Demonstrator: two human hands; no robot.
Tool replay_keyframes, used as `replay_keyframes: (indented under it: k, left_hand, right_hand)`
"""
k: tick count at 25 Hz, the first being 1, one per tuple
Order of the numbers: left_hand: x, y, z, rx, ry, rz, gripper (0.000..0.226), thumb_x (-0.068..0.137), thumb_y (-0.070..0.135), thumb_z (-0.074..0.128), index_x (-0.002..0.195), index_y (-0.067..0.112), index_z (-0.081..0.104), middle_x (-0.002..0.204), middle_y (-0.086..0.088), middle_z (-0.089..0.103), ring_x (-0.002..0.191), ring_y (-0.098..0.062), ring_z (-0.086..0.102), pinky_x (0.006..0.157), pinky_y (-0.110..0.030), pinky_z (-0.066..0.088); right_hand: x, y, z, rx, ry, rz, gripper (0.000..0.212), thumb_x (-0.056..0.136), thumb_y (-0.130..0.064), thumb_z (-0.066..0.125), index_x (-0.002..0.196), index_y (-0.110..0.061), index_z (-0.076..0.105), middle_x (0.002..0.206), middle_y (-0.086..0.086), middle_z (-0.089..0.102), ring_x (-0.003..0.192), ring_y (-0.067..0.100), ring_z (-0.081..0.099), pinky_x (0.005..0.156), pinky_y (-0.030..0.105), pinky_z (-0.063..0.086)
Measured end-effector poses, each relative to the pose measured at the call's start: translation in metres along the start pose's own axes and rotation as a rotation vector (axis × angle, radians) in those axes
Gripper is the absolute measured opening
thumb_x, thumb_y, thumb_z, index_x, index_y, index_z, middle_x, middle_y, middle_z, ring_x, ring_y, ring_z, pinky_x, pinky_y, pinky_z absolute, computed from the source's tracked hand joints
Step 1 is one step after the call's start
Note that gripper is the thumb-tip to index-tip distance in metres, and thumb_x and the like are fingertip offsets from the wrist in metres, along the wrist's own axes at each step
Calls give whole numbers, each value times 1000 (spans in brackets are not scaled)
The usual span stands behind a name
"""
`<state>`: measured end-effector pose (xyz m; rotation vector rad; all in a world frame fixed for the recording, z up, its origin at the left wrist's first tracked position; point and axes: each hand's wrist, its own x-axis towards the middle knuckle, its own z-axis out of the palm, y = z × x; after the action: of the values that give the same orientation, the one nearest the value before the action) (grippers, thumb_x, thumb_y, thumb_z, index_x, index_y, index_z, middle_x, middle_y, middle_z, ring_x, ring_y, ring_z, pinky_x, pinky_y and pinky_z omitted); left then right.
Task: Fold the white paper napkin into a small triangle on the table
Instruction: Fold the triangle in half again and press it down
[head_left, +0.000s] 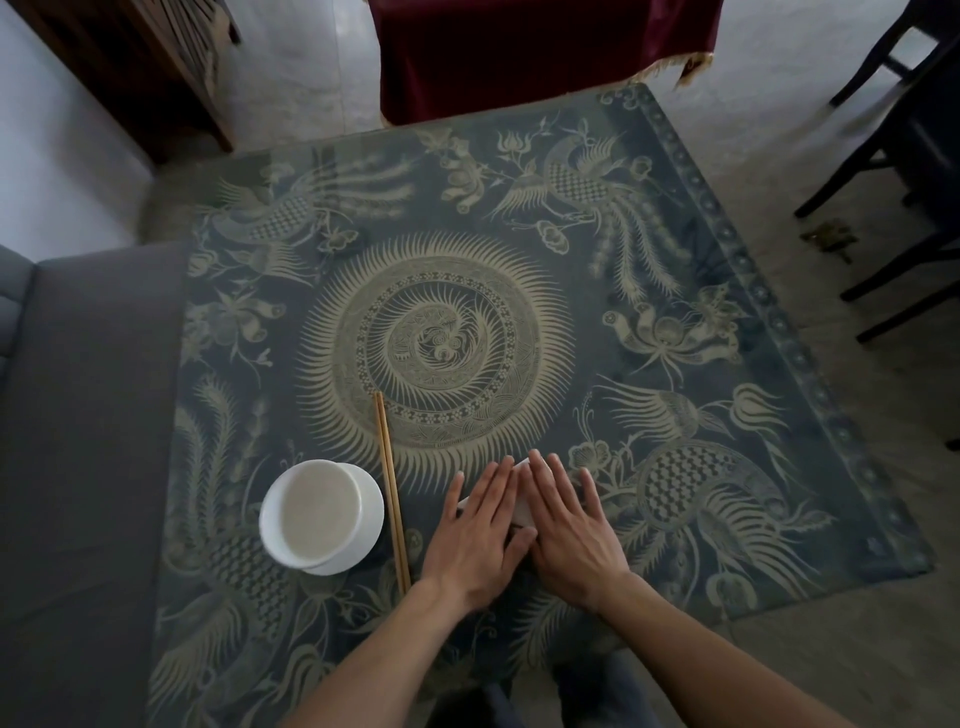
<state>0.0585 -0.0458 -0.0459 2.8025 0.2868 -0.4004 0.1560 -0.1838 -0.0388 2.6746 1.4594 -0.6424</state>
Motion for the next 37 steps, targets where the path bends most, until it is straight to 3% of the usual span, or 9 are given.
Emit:
replay_keyframes:
  k: [7,13,15,21,24,26,31,34,37]
  left_hand:
    - [-12,-1,7,35,-34,-94,72,97,63,-5,151,18,-18,159,2,-26,144,-12,-27,116,-49,-14]
    - [-40,4,7,38,22,-339,70,100,55,7,153,8,8,162,-8,0,149,-24,-4,117,-51,2]
    - [-39,7,6,21,34,-370,71,100,55,3,153,7,5,162,-9,-3,149,-24,-7,117,-50,0]
    - [1,22,4,-42,-3,-40,69,96,60,-7,151,18,-14,158,3,-26,145,-14,-23,116,-45,-17]
    - [13,14,8,-11,-33,17,69,95,62,-8,150,21,-15,160,4,-21,143,-10,-28,116,-45,-18]
    - [17,-1,5,34,-31,92,67,97,62,-5,152,23,-12,162,6,-16,143,-8,-28,117,-47,-16]
    - [26,-21,-13,85,-35,230,67,99,61,7,155,24,0,163,8,-7,147,-12,-18,118,-49,-11]
    - [22,6,-7,34,4,133,68,99,62,6,155,22,0,163,5,-9,146,-14,-21,118,-53,-9]
    - [24,30,2,-9,5,-9,70,97,63,-2,154,22,-5,163,7,-14,145,-14,-25,118,-54,-9]
  right_hand:
    - [-1,6,11,39,28,65,73,97,-58,13,152,-16,-11,161,1,-16,146,22,-20,116,53,-5]
    - [-3,9,10,26,38,114,74,95,-65,3,152,-22,-14,162,-6,-13,145,21,-23,114,58,-12]
    - [-2,6,7,30,58,121,75,95,-66,5,153,-21,-11,161,-6,-13,145,22,-23,113,59,-13]
    - [-17,-2,4,-58,30,223,73,94,-51,11,151,-9,-5,161,8,-5,144,34,-19,111,67,-8]
    - [-26,1,1,-13,111,294,69,94,-47,22,150,-6,23,158,10,24,146,37,8,111,68,2]
    - [-24,5,-2,12,157,272,66,95,-45,27,148,-6,32,156,9,33,146,35,15,112,67,7]
    - [-14,18,4,-11,79,172,70,98,-57,15,154,-17,-2,163,-1,-6,145,25,-23,115,59,-6]
    - [-16,20,13,19,47,183,73,97,-60,17,152,-21,-12,160,-3,-19,143,26,-27,114,61,-10]
    - [-16,19,16,43,47,192,71,98,-52,22,152,-22,-12,161,-2,-17,144,27,-25,113,62,-6]
